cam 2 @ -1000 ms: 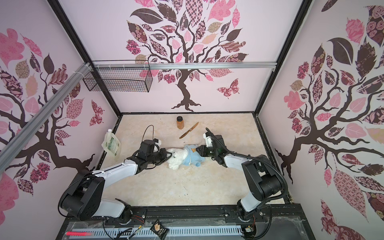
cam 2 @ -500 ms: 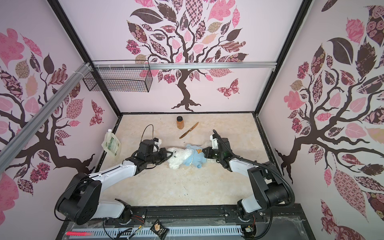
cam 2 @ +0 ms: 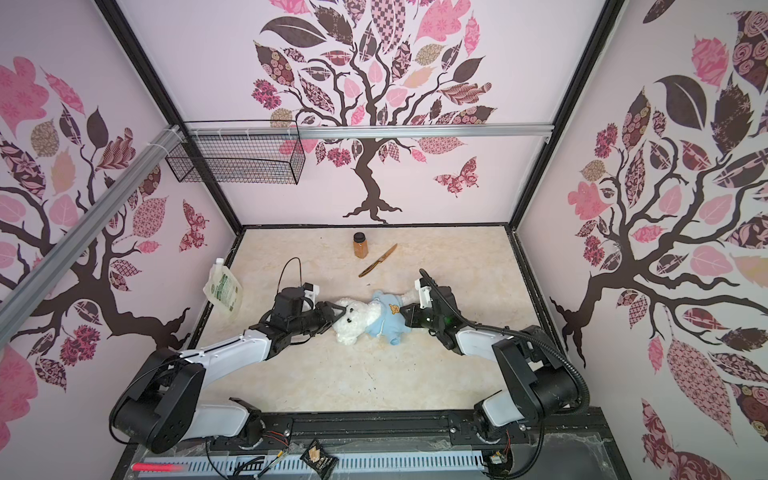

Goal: Dress the teddy bear

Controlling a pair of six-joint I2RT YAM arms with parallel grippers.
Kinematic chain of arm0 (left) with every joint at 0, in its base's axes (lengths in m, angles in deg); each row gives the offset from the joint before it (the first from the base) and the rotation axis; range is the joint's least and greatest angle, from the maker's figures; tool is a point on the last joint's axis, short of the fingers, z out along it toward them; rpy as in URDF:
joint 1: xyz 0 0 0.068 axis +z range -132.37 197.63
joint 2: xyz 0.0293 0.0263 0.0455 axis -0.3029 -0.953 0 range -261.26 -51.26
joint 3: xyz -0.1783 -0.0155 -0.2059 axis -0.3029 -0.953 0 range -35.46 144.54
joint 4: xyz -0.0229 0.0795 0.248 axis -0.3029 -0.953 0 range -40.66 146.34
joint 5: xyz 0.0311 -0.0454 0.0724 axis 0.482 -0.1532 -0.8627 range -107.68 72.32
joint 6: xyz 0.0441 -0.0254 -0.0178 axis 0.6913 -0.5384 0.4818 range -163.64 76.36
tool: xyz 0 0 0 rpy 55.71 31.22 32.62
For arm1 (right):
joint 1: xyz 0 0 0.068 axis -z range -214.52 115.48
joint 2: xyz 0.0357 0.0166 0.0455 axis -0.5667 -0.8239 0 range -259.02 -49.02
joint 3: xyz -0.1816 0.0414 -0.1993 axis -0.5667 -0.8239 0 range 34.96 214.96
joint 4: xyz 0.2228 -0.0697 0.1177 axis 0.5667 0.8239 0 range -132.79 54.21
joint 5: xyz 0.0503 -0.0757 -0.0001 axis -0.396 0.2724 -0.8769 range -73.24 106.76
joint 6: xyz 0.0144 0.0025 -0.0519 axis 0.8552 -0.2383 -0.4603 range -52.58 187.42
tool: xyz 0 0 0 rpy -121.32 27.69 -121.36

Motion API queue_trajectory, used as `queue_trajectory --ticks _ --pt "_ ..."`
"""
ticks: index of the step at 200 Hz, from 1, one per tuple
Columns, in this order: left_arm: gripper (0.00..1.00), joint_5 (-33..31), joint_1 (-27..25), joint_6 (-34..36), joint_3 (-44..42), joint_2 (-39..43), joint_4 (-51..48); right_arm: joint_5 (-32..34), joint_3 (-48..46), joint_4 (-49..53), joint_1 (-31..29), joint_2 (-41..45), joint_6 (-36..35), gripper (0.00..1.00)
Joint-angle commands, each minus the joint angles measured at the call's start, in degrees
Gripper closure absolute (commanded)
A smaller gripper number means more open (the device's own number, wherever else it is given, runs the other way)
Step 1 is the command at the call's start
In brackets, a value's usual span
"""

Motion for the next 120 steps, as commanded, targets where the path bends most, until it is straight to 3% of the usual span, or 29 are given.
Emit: queue_trajectory --ticks 1,66,94,120 --pt "0.46 0.2 0.8 -4.3 -1.4 2.0 4.5 1.9 -1.5 -2.0 -0.8 0.6 -3.3 1.00" --pt "0.13 6.5 3.0 -13.2 0.9 -3.8 8.7 7.3 -3.9 -0.4 -5.5 3.2 -10.2 1.00" --pt "0.12 9.3 2.7 -10.8 5.3 -7.4 3.2 10.2 -5.9 -0.7 -6.9 4.2 -10.8 1.00" --pt "0.22 8.6 1.1 -7.7 7.5 -8.6 -2.3 11.6 -7.5 -1.1 -7.0 5.1 -11.0 1.00"
